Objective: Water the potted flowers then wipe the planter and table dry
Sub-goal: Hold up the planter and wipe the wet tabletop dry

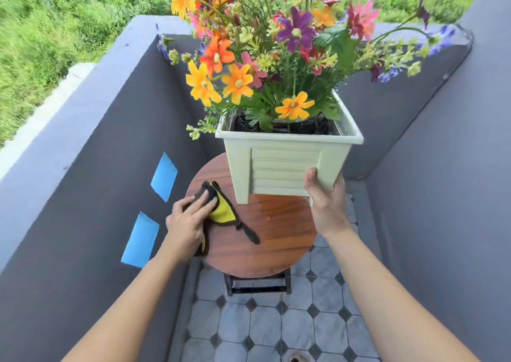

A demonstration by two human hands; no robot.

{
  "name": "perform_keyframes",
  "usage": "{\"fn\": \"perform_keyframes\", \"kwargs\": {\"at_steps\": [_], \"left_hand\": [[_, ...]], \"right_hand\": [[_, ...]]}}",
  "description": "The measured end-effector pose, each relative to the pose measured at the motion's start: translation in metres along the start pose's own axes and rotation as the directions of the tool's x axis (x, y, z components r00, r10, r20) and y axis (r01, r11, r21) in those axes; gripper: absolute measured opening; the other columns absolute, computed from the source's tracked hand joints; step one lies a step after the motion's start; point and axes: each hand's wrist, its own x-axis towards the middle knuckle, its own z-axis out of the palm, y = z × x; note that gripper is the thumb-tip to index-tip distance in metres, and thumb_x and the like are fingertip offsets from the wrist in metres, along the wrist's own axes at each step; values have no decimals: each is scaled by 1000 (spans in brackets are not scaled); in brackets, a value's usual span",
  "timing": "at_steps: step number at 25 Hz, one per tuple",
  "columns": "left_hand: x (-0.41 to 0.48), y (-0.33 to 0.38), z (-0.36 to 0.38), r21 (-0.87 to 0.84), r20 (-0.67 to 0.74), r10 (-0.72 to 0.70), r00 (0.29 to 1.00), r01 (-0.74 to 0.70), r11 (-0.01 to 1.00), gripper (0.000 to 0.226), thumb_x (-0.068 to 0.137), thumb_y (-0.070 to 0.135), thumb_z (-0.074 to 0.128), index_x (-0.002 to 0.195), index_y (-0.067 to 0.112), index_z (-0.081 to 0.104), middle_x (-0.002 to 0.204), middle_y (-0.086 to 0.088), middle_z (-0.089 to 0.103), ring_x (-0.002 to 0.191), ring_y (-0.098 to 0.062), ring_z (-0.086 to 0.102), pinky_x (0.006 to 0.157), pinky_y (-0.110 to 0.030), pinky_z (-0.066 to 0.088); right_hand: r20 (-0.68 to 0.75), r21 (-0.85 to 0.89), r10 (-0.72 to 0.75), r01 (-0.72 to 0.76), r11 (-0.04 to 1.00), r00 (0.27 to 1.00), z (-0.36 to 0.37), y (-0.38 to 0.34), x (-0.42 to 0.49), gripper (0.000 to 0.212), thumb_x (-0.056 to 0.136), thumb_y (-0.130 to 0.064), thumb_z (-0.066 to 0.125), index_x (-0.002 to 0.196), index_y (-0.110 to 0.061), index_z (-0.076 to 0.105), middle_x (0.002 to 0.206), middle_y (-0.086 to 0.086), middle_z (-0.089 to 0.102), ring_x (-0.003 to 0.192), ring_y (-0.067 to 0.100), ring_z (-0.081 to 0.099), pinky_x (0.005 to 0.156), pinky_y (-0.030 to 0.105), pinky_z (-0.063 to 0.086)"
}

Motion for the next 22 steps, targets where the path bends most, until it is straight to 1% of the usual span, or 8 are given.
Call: {"fn": "perform_keyframes", "kwargs": {"at_steps": [5,7,9,11,13,15,17,22], "left_hand": [[36,-12,0,-197,3,-432,902,424,884,50,93,8,27,140,10,45,139,-19,49,121,-42,46,100,-40,32],[39,-21,2,-418,118,-706,699,679,603,35,91,10,34,111,12,62,110,-20,60,103,-38,51,91,-41,39],[36,-19,-3,-716,293,-807,514,677,171,20,87,14,42,70,17,52,75,-8,52,75,-26,51,65,-34,46],[26,-11,-10,-750,469,-770,432,656,-88,19,92,26,53,75,18,57,71,-3,58,61,-21,55,56,-25,47],[14,-6,-11,-718,529,-645,551,696,6,21,88,38,62,90,18,67,79,-3,69,64,-16,62,58,-26,50],[3,-5,-7,-733,447,-547,708,640,229,24,82,40,69,98,22,70,94,-1,74,75,-14,67,69,-30,54],[-2,-6,1,-662,310,-560,769,597,453,28,80,46,68,103,30,69,99,3,73,89,-15,66,81,-36,53],[3,-5,3,-480,227,-588,776,615,626,45,81,56,58,109,22,65,99,-3,69,100,-28,59,76,-35,44]], "right_hand": [[-22,-47,32,-33,998,999,7,34,-18,47,75,-42,66,108,-11,53,87,-19,66,88,1,63,79,20,51],[-52,-94,11,-16,995,999,14,39,-22,38,77,-54,67,103,-28,58,95,-7,66,97,14,62,85,34,52],[-39,-54,32,-34,998,999,18,41,-26,41,73,-61,67,105,-37,60,104,-1,67,103,17,63,87,35,53],[10,-3,77,-77,997,997,18,46,-32,47,71,-61,68,110,-37,61,105,-8,68,104,11,64,89,33,54],[29,5,90,-90,996,996,20,56,-37,72,70,-61,71,123,-14,54,115,10,65,112,23,62,97,46,50],[40,13,98,-99,995,994,23,61,-40,89,69,-61,72,127,2,47,122,24,59,116,32,59,99,52,47],[34,-40,106,-104,994,994,24,62,-38,92,69,-63,70,127,5,46,121,25,58,115,30,59,98,47,49],[-40,-238,22,-31,971,999,16,51,-36,80,68,-73,60,110,-5,56,98,-20,66,96,-5,63,83,17,52]]}}
